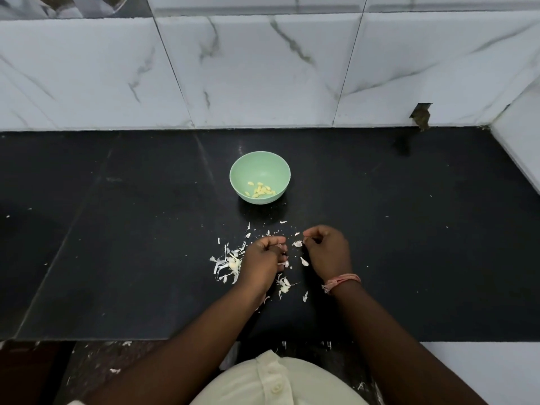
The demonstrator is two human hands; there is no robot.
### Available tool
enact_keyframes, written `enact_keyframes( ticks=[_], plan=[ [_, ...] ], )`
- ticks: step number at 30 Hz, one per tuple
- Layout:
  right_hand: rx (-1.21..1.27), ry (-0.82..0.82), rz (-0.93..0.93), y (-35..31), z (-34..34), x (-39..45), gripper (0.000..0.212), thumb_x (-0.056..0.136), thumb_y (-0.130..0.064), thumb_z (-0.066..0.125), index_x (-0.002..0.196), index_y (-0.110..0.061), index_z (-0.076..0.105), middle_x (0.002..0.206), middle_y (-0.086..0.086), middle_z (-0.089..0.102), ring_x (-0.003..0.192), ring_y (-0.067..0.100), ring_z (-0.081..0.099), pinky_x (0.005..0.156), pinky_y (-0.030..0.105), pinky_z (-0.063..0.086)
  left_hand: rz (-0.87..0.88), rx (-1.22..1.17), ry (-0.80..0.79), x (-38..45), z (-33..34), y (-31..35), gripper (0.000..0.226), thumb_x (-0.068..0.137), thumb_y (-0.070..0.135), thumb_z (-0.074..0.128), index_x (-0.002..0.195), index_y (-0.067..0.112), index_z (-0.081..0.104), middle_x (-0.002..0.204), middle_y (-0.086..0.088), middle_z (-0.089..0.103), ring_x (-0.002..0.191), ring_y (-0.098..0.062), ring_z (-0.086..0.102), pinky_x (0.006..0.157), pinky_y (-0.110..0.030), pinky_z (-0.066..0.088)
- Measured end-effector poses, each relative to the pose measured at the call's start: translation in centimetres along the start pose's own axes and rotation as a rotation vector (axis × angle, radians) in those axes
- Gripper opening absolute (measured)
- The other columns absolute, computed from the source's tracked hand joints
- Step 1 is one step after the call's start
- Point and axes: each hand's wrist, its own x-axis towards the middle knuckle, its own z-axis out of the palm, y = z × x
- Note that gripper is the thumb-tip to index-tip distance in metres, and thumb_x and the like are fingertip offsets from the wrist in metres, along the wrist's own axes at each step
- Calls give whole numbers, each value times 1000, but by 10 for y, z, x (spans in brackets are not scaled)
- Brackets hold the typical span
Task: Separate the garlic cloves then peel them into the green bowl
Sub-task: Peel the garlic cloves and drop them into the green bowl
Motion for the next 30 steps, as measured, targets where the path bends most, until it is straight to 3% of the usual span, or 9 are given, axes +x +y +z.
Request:
enact_keyframes(
  ticks=[2, 4, 6, 8, 12, 17, 24, 30],
  plan=[
    [-22, -36, -4, -4, 3, 2, 17, 93, -4, 65, 104, -11, 76, 102, 2, 75, 92, 11, 68, 82, 16, 49, 10, 6, 0, 1, 0, 2, 20, 101, 4, 53, 109, 11, 70, 93, -5, 70, 69, -9, 60, 62, -20, 53],
    [-55, -48, -5, -6, 4, 2, 16, 91, -4, 67, 104, -8, 76, 104, 5, 73, 96, 15, 68, 84, 20, 47, 24, 5, -4, 0, 0, 5, 20, 101, 4, 52, 106, 12, 70, 92, -5, 69, 67, -9, 59, 61, -20, 53],
    [-88, -42, -45, -4, 3, 2, 6, 87, -6, 73, 86, -8, 79, 90, 5, 74, 87, 16, 68, 73, 15, 44, 29, -5, -14, 0, 0, 7, 20, 101, 4, 51, 108, 10, 69, 90, -4, 68, 65, -8, 58, 61, -20, 51],
    [-122, -59, -64, -3, 1, 1, 10, 85, -7, 75, 77, -9, 80, 81, 5, 75, 79, 15, 68, 65, 8, 42, 29, -10, -20, 0, 0, 7, 20, 101, 3, 51, 110, 8, 69, 89, -4, 68, 64, -8, 57, 60, -20, 50],
    [-167, -150, -67, -7, 0, -4, 14, 86, -10, 73, 76, -17, 79, 80, -1, 76, 72, 5, 67, 69, 17, 49, 24, 5, -23, 0, -1, 5, 20, 101, 4, 52, 109, 9, 70, 88, -3, 69, 67, -10, 58, 61, -21, 51],
    [-248, -288, -46, -16, 3, -3, 15, 85, -6, 71, 76, -14, 80, 70, -3, 72, 62, 1, 60, 53, 3, 39, 27, -6, -23, 2, -2, 7, 19, 101, 3, 52, 109, 7, 69, 85, -4, 68, 63, -10, 57, 56, -19, 48],
    [-302, -347, 31, -16, 2, 6, 13, 86, -6, 72, 80, -12, 82, 58, -13, 63, 54, -2, 56, 51, 3, 38, 28, -6, -10, 3, -4, 6, 21, 101, 4, 52, 111, 7, 70, 87, -3, 69, 61, -7, 58, 58, -18, 49],
    [-328, -331, -15, -12, 5, 3, 15, 84, -5, 74, 76, -15, 81, 76, -1, 76, 66, 3, 63, 56, 0, 38, 26, 18, -19, 4, -2, 6, 20, 101, 4, 52, 111, 8, 69, 90, -4, 70, 63, -8, 58, 58, -19, 49]
  ],
)
